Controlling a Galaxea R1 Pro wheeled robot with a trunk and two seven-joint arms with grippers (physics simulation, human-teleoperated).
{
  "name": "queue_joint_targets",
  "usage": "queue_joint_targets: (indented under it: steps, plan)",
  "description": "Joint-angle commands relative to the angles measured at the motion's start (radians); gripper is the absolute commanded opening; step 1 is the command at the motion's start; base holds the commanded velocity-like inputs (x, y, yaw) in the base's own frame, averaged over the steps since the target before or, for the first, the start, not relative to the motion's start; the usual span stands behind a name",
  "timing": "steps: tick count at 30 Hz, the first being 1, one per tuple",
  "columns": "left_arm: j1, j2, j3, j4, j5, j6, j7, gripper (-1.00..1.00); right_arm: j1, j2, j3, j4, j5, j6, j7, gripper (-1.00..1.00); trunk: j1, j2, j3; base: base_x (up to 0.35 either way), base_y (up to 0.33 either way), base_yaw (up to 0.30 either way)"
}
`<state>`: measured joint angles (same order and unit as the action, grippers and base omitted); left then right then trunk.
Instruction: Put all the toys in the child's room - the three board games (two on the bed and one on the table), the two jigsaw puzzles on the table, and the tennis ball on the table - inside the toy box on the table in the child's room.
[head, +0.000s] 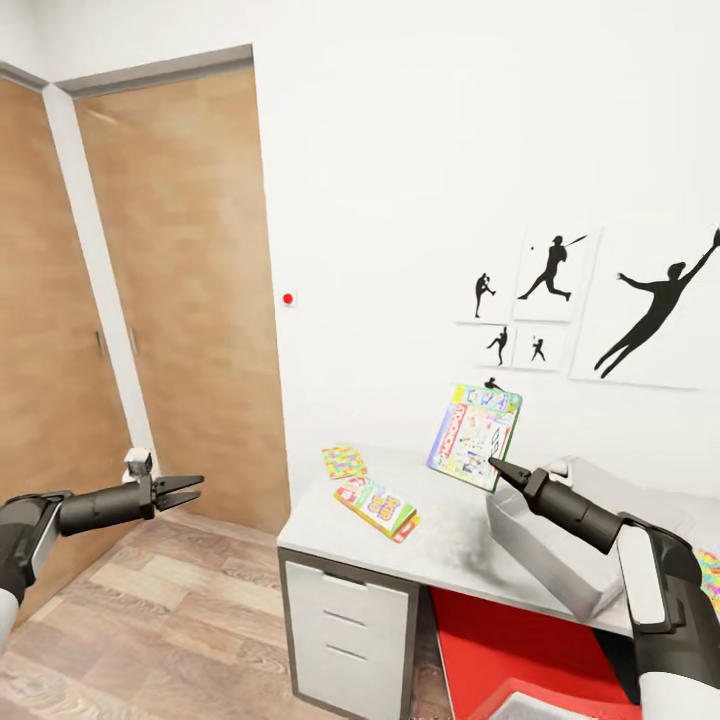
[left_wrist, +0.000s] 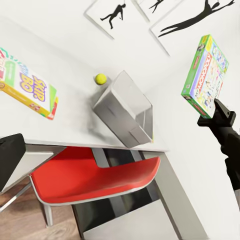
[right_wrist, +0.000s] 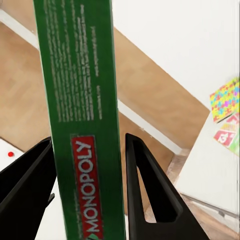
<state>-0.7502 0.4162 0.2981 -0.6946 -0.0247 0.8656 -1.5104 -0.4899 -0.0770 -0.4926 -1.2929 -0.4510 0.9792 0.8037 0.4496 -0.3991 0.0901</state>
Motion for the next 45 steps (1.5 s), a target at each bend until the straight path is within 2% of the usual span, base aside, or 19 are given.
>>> queue_joint_targets:
  steps: [1, 11, 25, 32, 45]
  plan:
    - [0.0, 0.0, 0.001, 0.0, -0.003, 0.011, -0.005, 1.0, -0.001, 0.0, -0.002, 0.002, -0.005, 0.006, 0.006, -1.0, 0.0, -0.001, 0.0, 0.0, 0.0, -0.28]
    - [0.001, 0.006, 0.002, 0.0, 0.003, 0.01, -0.005, 1.0, -0.001, 0.0, -0.02, 0.01, -0.005, 0.006, 0.007, -1.0, 0.0, -0.001, 0.0, 0.0, 0.0, -0.28]
    - [0.002, 0.006, 0.001, 0.0, 0.002, 0.01, -0.004, 1.0, -0.001, 0.0, -0.021, 0.031, -0.005, 0.004, 0.007, -1.0, 0.0, -0.001, 0.0, 0.004, 0.0, -0.28]
    - [0.002, 0.005, 0.0, 0.0, 0.0, 0.01, -0.004, 1.0, -0.001, 0.0, -0.021, 0.04, -0.005, 0.002, 0.003, -1.0, 0.0, -0.001, 0.0, 0.151, 0.044, -0.279]
    - [0.002, 0.004, -0.001, 0.0, -0.002, -0.03, -0.005, 1.0, -0.001, 0.005, -0.021, 0.042, 0.002, -0.006, -0.005, -1.0, 0.0, -0.001, 0.0, 0.108, 0.035, -0.055]
